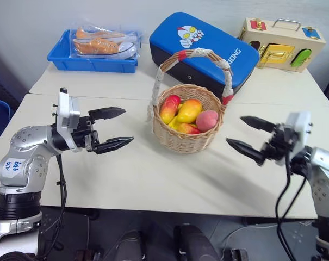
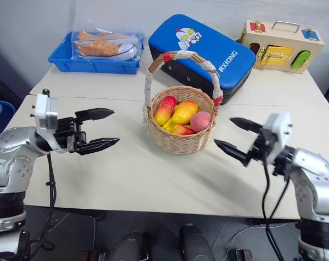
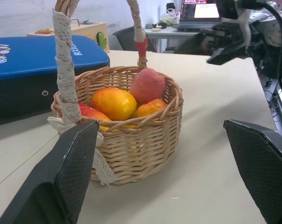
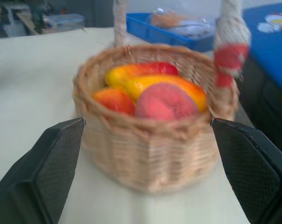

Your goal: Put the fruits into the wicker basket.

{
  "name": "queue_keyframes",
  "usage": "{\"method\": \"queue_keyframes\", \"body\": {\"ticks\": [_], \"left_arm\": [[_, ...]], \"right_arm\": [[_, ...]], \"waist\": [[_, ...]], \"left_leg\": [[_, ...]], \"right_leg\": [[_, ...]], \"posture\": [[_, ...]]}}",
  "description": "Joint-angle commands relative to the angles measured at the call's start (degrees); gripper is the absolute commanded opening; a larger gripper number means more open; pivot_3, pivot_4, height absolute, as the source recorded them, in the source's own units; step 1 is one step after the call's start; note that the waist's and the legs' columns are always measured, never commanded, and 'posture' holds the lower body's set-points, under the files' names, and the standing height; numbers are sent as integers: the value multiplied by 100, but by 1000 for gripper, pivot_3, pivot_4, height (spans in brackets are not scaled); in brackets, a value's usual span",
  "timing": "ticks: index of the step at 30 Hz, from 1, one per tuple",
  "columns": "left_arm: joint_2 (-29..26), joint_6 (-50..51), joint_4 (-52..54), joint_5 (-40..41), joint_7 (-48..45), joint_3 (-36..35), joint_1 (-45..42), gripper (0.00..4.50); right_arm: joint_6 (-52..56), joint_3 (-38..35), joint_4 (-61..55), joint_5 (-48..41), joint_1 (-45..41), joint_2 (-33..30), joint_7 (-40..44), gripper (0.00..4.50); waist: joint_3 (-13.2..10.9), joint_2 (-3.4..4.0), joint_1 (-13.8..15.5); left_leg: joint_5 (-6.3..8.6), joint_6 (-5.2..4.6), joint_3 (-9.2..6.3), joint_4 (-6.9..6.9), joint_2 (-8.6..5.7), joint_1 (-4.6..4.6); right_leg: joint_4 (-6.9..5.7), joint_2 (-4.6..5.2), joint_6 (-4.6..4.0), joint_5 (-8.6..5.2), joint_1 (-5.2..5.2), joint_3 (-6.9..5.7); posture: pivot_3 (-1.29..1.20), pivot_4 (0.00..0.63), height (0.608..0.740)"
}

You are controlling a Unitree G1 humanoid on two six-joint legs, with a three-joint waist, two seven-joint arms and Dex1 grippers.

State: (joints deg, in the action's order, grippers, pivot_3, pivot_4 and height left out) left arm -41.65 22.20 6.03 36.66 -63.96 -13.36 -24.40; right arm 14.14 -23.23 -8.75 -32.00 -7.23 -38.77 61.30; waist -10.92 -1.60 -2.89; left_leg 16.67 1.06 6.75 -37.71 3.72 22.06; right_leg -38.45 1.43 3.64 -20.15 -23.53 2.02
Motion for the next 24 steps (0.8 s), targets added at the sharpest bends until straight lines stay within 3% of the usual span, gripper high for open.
{"method": "queue_keyframes", "body": {"ticks": [1, 6, 10, 14, 18, 24], "left_arm": [[-137, -14, 38, 121, -5, -270, 40, 4500], [-208, -25, -298, 53, 35, -424, 68, 4500], [-191, 97, -224, 195, 17, -402, -17, 4500], [-105, 151, -150, 224, 20, -270, -192, 4500], [-2, 179, -63, 247, 84, -158, -386, 4500], [-9, 378, 276, 327, 157, -104, -334, 4500]], "right_arm": [[-885, -690, 767, 23, 182, -129, 265, 4478], [-1675, -756, 2320, 150, -93, -387, 809, 4478], [-2147, -311, 3221, 367, -1318, -533, 1029, 4478], [-1704, 521, 4021, 691, -2876, -494, 1392, 4478], [-1543, 1212, 5270, 1013, -4448, -196, 2066, 4478], [-1797, 1733, 6798, 1527, -5804, 297, 2678, 4478]], "waist": [[0, 0, -19], [-1, -1, -54], [-2, 0, -145], [-3, 0, -213], [-7, 8, -203], [-7, 8, -180]], "left_leg": [[0, -1, 5, -1, 0, 0], [-3, -3, 22, 5, -1, -39], [-3, -3, 37, 28, -1, -97], [-7, 8, 25, 36, 4, -100], [-8, 11, 27, 36, 5, -97], [0, 11, 11, 42, 5, -83]], "right_leg": [[1, 0, 0, 0, 0, 3], [-5, -3, 0, 0, 23, 19], [18, -5, -1, 0, 76, 30], [13, -8, 0, 0, 76, 21], [8, -8, -1, 0, 69, 21], [13, 1, 0, 0, 64, 3]], "posture": [[0, 150, 740], [0, 150, 740], [0, 150, 740], [0, 150, 740], [0, 150, 740], [0, 150, 740]]}}
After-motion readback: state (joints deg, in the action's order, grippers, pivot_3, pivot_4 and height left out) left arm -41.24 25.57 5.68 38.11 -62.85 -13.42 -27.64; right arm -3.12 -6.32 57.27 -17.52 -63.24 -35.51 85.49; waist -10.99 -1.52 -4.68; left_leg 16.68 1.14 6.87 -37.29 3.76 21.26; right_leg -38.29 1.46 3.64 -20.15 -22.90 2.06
